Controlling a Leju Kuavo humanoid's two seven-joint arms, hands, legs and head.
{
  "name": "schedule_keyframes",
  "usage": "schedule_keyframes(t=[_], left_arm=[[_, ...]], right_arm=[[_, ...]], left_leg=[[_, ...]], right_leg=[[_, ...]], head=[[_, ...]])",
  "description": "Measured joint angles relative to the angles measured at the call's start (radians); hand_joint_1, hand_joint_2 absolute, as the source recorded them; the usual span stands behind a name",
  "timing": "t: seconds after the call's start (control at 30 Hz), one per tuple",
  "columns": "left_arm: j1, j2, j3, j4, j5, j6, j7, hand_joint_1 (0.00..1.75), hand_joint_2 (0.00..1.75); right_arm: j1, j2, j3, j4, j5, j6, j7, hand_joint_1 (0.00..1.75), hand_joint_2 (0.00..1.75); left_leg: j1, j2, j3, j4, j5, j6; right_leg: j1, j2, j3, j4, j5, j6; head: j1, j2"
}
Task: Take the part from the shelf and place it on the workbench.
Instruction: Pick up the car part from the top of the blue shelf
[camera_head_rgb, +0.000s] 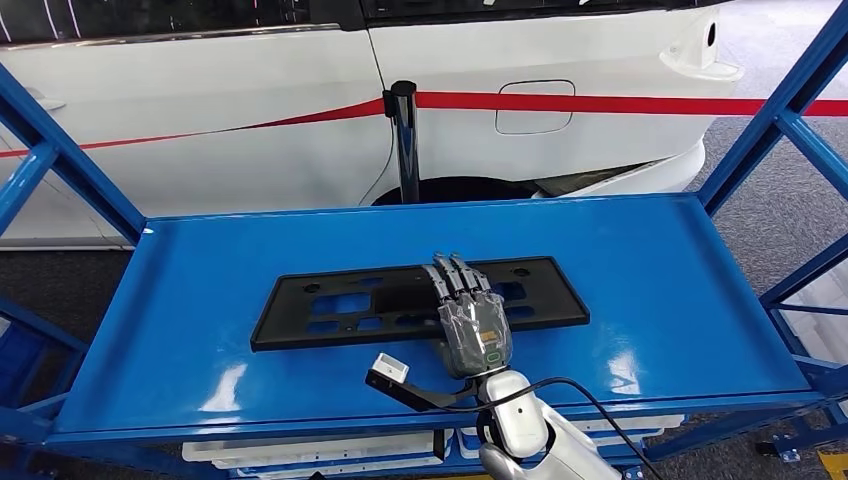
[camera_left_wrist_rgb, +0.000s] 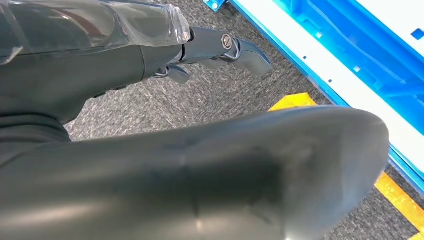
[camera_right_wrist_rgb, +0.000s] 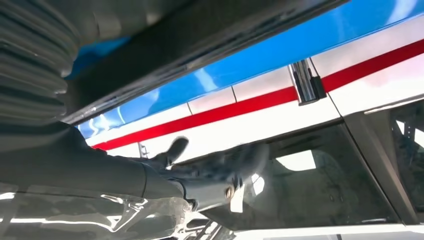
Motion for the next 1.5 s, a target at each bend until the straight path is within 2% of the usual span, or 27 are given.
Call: schedule_keyframes(t=[0.4, 0.93, 1.1, 1.23, 1.37, 1.5], left_arm=[[-0.001, 0.000, 0.000, 0.000, -0.012, -0.008, 0.000, 0.00, 0.00], [0.002, 0.000, 0.005, 0.000, -0.036, -0.008, -0.007, 0.00, 0.00], [0.009, 0.000, 0.010, 0.000, -0.035, -0.008, -0.015, 0.00, 0.00], [0.017, 0.000, 0.023, 0.000, -0.033, -0.005, -0.022, 0.00, 0.00], [0.019, 0.000, 0.033, 0.000, -0.028, 0.000, -0.049, 0.00, 1.75], [0.020, 0.000, 0.049, 0.000, -0.028, -0.001, -0.114, 0.00, 1.75]], right_arm=[[0.000, -0.004, 0.000, -0.001, -0.055, 0.029, -0.020, 1.75, 1.75], [0.000, -0.015, -0.014, -0.069, -0.132, -0.016, -0.046, 1.75, 1.75], [0.000, -0.024, -0.042, -0.173, -0.242, -0.082, -0.075, 1.75, 1.75], [0.000, -0.038, -0.083, -0.311, -0.448, -0.150, -0.123, 1.75, 1.75], [0.001, -0.055, -0.129, -0.446, -0.644, -0.210, -0.188, 1.75, 1.75], [0.011, -0.068, -0.186, -0.587, -0.904, -0.229, -0.297, 1.75, 1.75]], left_leg=[[0.000, 0.000, 0.000, 0.000, 0.000, 0.000], [0.000, 0.000, 0.000, 0.000, 0.000, 0.000], [0.000, 0.000, 0.000, 0.000, 0.000, 0.000], [0.000, 0.000, 0.000, 0.000, 0.000, 0.000], [0.000, 0.000, 0.000, 0.000, 0.000, 0.000], [0.000, 0.000, 0.000, 0.000, 0.000, 0.000]], right_leg=[[0.000, 0.000, 0.000, 0.000, 0.000, 0.000], [0.000, 0.000, 0.000, 0.000, 0.000, 0.000], [0.000, 0.000, 0.000, 0.000, 0.000, 0.000], [0.000, 0.000, 0.000, 0.000, 0.000, 0.000], [0.000, 0.000, -0.001, 0.000, 0.000, 0.000], [0.000, 0.000, -0.001, 0.000, 0.000, 0.000]], head=[[0.000, 0.000], [0.000, 0.000], [0.000, 0.000], [0.000, 0.000], [0.000, 0.000], [0.000, 0.000]])
